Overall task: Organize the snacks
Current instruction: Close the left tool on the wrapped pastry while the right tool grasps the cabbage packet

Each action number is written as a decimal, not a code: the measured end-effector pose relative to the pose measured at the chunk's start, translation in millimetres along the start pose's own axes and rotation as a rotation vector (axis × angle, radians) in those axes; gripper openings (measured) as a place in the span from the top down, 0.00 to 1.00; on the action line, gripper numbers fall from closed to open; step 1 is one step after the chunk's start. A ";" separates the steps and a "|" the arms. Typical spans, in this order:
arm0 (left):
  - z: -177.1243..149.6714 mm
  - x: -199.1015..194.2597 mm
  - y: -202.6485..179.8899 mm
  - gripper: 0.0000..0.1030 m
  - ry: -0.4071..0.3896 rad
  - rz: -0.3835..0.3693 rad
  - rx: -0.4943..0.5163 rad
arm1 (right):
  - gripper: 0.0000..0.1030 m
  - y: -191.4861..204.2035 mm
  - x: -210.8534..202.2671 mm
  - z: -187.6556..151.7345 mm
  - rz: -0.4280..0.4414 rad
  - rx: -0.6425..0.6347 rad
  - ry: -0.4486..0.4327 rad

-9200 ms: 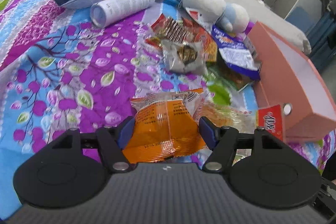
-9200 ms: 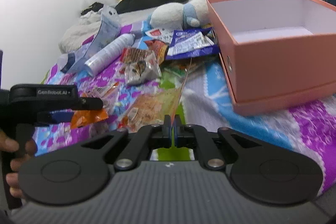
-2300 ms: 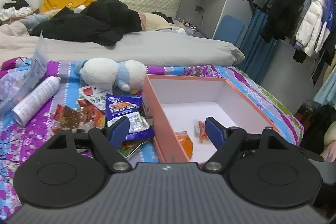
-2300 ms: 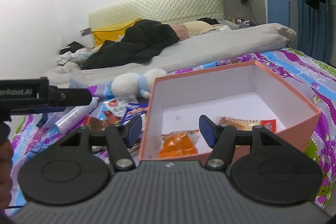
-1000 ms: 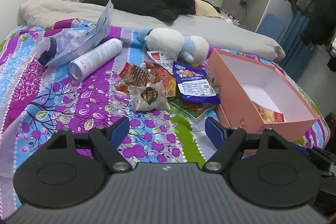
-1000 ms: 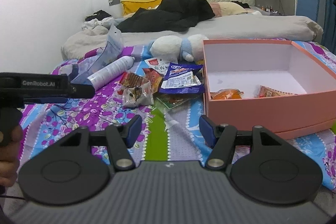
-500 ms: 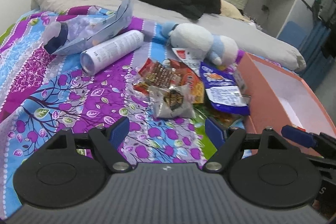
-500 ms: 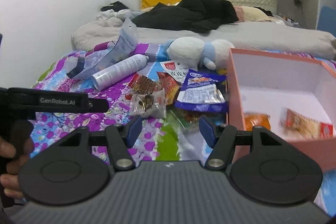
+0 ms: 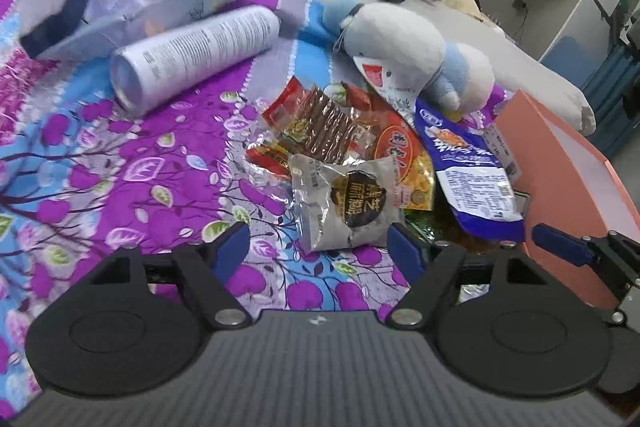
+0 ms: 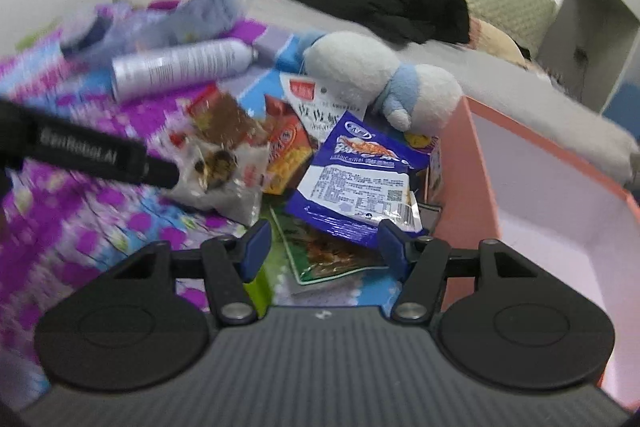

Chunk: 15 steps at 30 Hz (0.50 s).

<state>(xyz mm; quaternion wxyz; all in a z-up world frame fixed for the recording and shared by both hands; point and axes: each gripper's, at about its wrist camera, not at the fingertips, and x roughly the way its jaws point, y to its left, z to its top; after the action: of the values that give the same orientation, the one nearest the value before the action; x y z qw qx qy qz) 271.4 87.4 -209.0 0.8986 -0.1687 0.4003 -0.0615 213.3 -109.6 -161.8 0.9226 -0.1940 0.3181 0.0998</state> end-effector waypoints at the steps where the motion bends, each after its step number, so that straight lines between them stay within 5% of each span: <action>1: 0.4 5.2 0.4 0.25 0.006 -0.005 0.003 | 0.46 2.2 4.4 -0.1 0.000 -0.018 0.005; 9: 3.3 34.0 2.2 0.33 0.033 -0.033 0.013 | 0.65 22.4 30.5 -0.6 -0.060 -0.178 -0.005; 15: 8.0 40.9 3.5 0.58 0.039 -0.028 0.023 | 0.82 30.1 37.2 -1.5 -0.082 -0.242 -0.028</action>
<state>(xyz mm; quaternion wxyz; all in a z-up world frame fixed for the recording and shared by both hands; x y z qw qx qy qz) 304.7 82.6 -233.9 0.8917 -0.1627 0.4144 -0.0820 232.2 -80.7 -195.0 0.9002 -0.3153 0.2825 0.1026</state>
